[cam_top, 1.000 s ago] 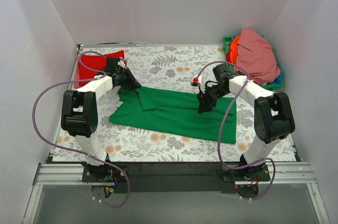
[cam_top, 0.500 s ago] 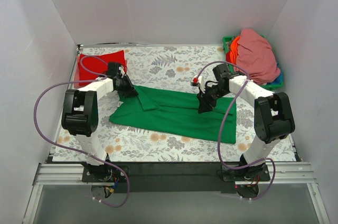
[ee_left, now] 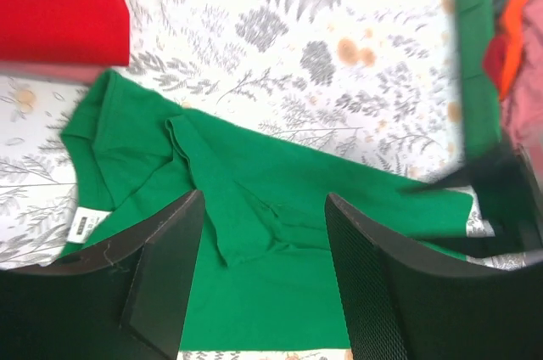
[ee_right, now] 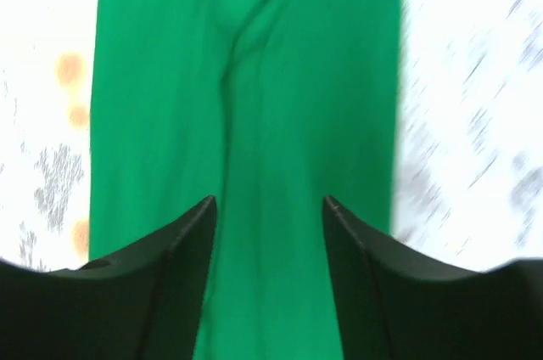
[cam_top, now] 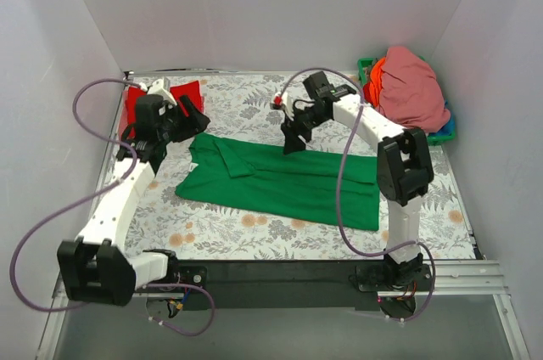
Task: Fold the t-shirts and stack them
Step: Fold the tshirt
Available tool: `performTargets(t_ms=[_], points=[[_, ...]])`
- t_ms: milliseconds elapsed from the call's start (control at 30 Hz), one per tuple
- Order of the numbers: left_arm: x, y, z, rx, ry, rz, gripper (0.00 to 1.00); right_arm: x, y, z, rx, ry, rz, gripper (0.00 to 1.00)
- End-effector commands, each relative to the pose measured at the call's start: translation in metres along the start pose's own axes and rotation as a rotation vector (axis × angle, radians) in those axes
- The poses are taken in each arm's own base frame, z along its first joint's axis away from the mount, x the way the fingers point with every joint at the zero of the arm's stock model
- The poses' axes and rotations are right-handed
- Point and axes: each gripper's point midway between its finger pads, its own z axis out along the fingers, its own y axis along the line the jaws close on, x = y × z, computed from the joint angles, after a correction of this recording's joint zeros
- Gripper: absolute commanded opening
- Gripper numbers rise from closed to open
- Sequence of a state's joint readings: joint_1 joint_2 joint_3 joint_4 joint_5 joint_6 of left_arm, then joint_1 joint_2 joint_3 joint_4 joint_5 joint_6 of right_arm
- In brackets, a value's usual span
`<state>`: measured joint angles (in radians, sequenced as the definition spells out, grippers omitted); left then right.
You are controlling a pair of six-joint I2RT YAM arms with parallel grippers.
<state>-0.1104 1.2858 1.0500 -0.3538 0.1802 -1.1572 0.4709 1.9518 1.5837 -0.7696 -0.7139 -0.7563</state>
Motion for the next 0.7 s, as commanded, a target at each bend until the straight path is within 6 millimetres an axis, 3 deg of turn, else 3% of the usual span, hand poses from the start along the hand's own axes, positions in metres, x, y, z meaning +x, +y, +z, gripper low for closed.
performTargets(t_ms=[0, 133, 167, 200, 233, 267, 300, 367, 567, 667], points=[[0.000, 0.016, -0.032, -0.046, -0.087, 0.054, 0.58, -0.059, -0.014, 0.023, -0.057, -0.103, 0.072, 0.61], [0.027, 0.036, -0.057, -0.104, -0.085, 0.054, 0.58, -0.121, -0.069, 0.068, -0.024, -0.202, 0.277, 0.76], [0.027, 0.037, -0.060, -0.109, -0.093, 0.055, 0.58, -0.128, -0.084, 0.082, 0.018, -0.253, 0.317, 0.80], [0.029, 0.038, -0.063, -0.112, -0.096, 0.053, 0.58, -0.127, -0.092, 0.089, 0.055, -0.279, 0.321, 0.98], [0.028, 0.039, -0.065, -0.119, -0.100, 0.061, 0.58, -0.127, -0.100, 0.097, 0.075, -0.320, 0.352, 0.98], [0.028, 0.040, -0.061, -0.126, -0.084, 0.068, 0.58, -0.135, -0.121, 0.108, 0.109, -0.367, 0.409, 0.98], [0.028, 0.040, -0.060, -0.126, -0.080, 0.068, 0.57, -0.139, -0.120, 0.109, 0.099, -0.378, 0.418, 0.99], [0.026, 0.039, -0.059, -0.124, -0.082, 0.072, 0.58, -0.128, -0.117, 0.120, 0.061, -0.365, 0.458, 0.98], [0.028, 0.038, -0.058, -0.114, -0.080, 0.078, 0.57, -0.086, -0.102, 0.148, -0.005, -0.281, 0.555, 0.98], [0.028, 0.040, -0.060, -0.121, -0.083, 0.081, 0.58, -0.077, -0.088, 0.154, -0.044, -0.248, 0.563, 0.88]])
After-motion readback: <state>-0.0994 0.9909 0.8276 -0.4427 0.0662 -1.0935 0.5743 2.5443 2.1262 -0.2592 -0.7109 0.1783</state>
